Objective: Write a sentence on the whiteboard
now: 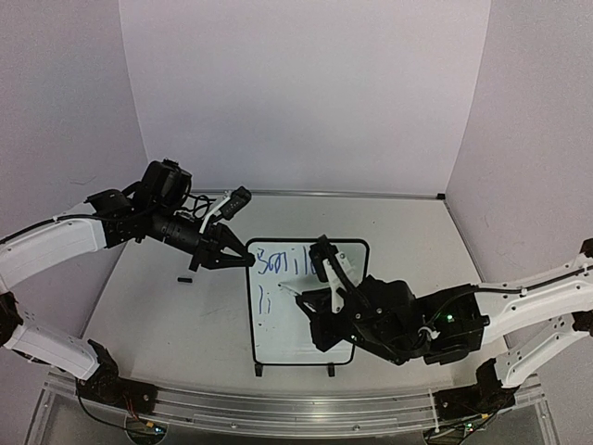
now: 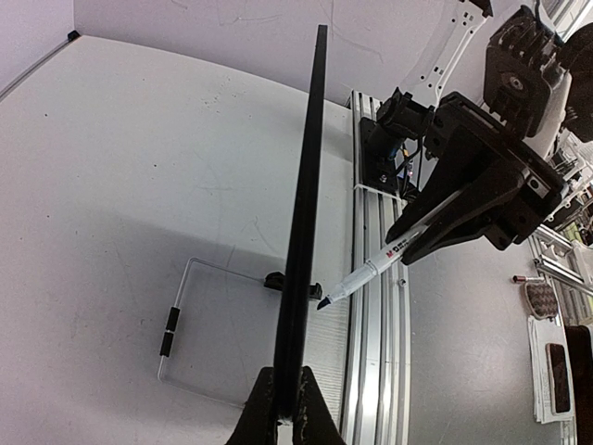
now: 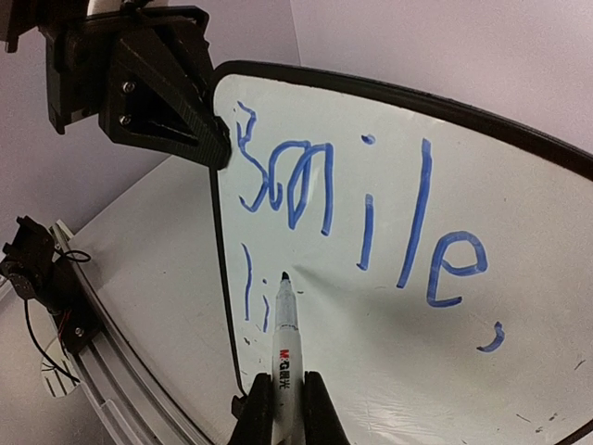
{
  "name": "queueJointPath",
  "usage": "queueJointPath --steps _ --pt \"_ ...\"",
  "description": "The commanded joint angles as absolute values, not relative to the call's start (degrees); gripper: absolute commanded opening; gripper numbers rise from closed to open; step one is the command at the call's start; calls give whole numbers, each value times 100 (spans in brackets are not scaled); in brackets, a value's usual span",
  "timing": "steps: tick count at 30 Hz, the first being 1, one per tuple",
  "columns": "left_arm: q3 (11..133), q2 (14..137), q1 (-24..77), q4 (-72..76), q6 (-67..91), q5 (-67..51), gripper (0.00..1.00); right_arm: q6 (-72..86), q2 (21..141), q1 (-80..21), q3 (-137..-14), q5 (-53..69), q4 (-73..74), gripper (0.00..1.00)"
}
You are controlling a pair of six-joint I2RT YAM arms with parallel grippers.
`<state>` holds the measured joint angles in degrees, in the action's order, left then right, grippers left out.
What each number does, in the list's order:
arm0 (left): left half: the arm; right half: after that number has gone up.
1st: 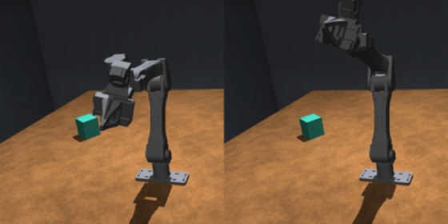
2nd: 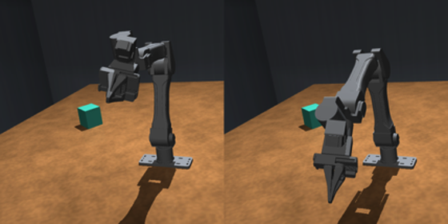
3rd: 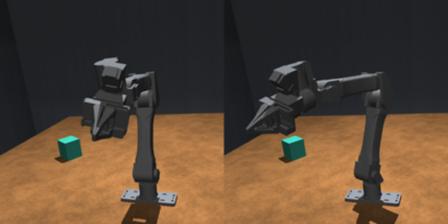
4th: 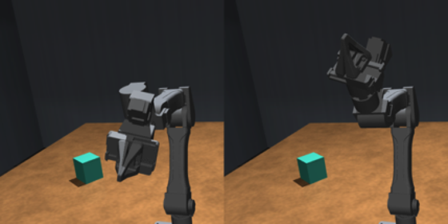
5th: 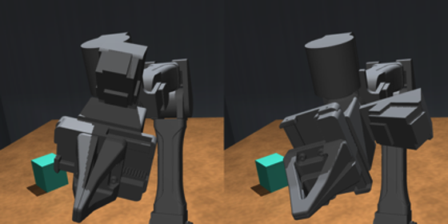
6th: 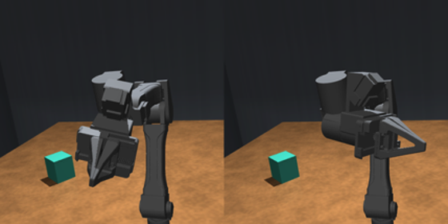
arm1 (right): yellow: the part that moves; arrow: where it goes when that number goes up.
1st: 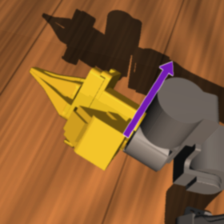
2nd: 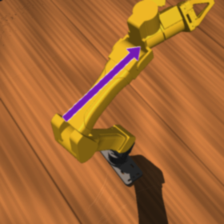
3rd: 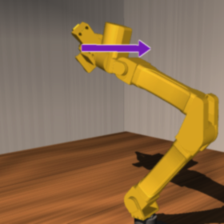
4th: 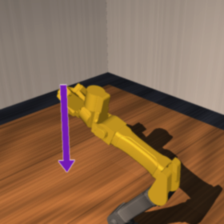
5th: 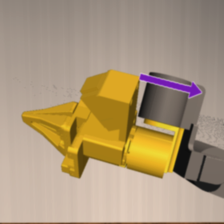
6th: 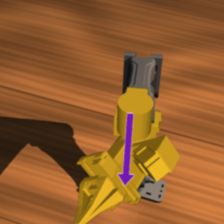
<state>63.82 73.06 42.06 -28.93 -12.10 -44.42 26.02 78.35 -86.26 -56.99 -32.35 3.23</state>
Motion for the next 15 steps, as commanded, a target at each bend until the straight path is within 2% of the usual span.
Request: queueJointPath --steps 1,15 --pt "6414 7530 4245 -3402 -1346 -3999 0 2660 7990 -8557 -5885 -3374 409 0" --pt "6407 7534 4245 -3402 -1354 -3982 0 2552 8090 -8500 -6032 -3513 452 0"
